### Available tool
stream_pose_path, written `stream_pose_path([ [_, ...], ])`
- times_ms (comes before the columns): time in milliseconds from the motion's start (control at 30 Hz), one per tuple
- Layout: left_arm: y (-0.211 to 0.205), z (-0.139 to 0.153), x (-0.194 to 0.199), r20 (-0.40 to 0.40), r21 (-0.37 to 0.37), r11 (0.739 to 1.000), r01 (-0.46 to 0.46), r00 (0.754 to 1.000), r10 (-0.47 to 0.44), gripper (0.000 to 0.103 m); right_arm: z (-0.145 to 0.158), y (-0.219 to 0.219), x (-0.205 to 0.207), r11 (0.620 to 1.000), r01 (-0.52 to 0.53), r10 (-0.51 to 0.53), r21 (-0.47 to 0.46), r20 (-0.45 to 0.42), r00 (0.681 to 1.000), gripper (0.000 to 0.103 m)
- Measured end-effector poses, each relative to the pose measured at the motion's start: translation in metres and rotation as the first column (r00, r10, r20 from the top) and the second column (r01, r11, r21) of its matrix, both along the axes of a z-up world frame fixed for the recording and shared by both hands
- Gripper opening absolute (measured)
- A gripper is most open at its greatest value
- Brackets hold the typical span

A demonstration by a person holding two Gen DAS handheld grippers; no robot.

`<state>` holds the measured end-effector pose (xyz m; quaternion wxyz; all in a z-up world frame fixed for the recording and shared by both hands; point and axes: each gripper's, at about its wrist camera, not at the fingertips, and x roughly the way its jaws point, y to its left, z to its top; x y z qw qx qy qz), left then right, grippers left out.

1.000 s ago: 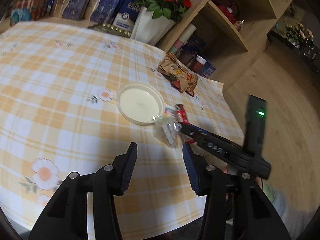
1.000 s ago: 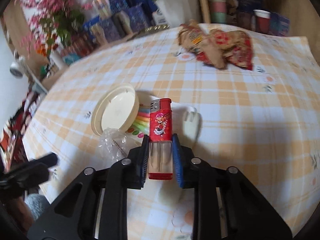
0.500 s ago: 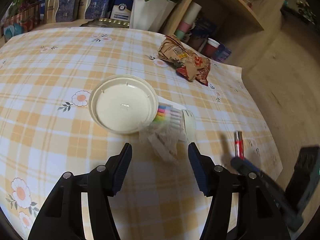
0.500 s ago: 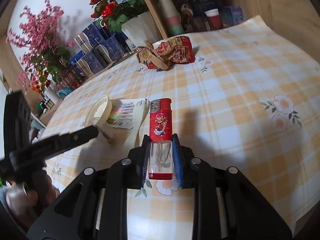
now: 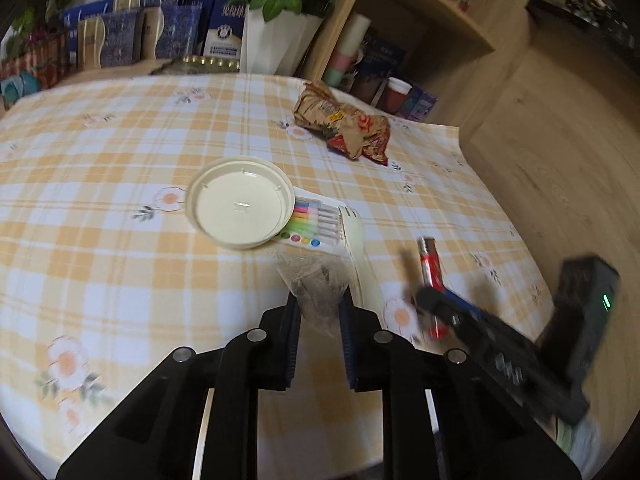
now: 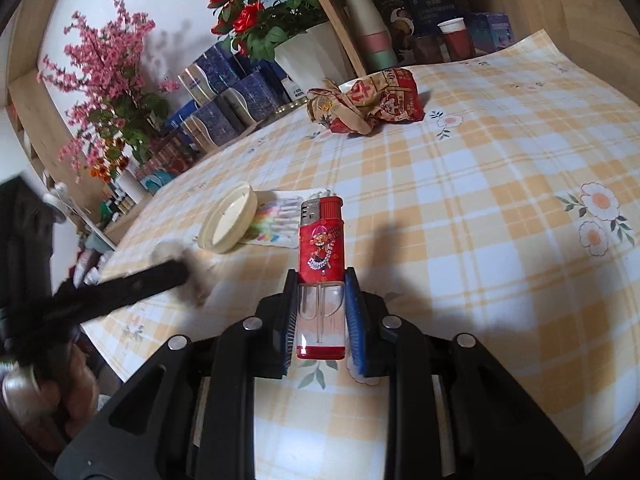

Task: Collect trash
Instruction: 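Grasp the red lighter with the right tool while the left tool grasps the clear plastic bag, then carry the red lighter and clear bag down over the brown bin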

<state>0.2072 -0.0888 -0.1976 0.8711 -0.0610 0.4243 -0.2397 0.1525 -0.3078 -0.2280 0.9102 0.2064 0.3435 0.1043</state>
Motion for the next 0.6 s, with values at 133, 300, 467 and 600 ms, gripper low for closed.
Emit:
stream_pose_path([
  [133,0.008,0.014,-0.025,0.029,0.022,1.000,0.018,0.999,-0.019,0.018,0.005,0.001,-0.004,1.000,0.002,-0.002,0.005,0.029,1.000,0.025],
  [300,0.011,0.023,-0.060,0.037,0.003,0.997,0.073,0.997,-0.073,0.018,0.009,0.007,-0.012,0.999,-0.022,0.023,-0.025,0.057,0.998,0.025],
  [467,0.018,0.019,-0.093,0.031,0.007,0.996,0.091,0.995,-0.091,0.018,0.021,0.017,-0.039,0.998,-0.032,0.036,-0.053,0.069,0.997,0.025],
  [600,0.034,0.014,-0.119,0.043,0.029,0.995,0.096,0.994,-0.097,0.018,0.028,0.031,-0.070,0.995,-0.051,0.057,-0.080,0.074,0.996,0.025],
])
